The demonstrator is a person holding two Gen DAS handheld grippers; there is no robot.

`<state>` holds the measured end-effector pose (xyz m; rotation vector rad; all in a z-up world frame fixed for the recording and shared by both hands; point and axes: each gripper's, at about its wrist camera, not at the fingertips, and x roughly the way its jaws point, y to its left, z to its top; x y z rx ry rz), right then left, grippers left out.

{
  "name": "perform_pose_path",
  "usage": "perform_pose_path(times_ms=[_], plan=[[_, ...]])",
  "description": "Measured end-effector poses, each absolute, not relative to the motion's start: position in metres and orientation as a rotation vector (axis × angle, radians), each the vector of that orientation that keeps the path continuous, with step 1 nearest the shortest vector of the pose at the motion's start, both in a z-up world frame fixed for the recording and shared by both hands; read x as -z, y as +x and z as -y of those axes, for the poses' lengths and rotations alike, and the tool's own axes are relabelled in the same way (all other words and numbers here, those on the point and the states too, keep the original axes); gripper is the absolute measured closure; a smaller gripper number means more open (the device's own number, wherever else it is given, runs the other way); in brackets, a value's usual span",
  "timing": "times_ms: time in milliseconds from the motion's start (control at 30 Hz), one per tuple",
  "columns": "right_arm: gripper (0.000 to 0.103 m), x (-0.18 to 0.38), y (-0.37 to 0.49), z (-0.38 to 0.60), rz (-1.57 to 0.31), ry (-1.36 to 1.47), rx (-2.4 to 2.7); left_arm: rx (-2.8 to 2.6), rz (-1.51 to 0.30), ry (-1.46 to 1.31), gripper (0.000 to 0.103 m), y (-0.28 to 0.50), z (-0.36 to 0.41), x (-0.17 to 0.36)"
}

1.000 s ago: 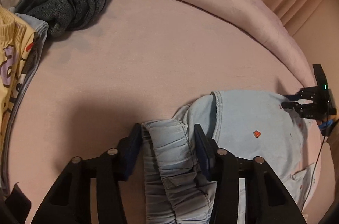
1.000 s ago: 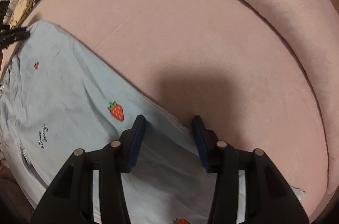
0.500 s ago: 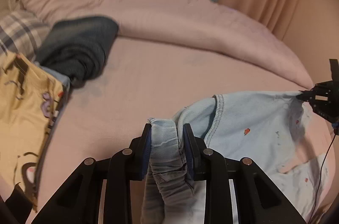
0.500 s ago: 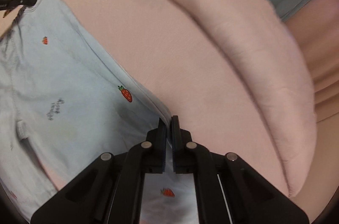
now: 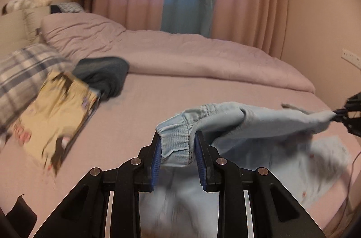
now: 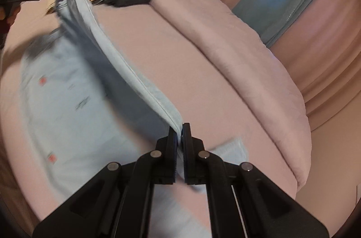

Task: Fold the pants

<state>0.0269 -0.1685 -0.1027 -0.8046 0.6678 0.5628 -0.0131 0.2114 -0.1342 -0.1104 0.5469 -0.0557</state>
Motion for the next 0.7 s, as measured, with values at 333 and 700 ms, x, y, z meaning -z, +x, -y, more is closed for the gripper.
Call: perform_pose_path(times_ms=[333, 700], plan=[[0.099, 0.206, -0.038, 0.146, -0.844, -0.979, -0.688, 0.013, -0.665, -0.156, 0.075, -0.046, -0.212, 0.192], [0.098, 0.212, -0.054, 0.151, -0.845, -0.998, -0.699, -0.014, -0.734, -0.094, 0.066, -0.050, -0.214, 0.216]])
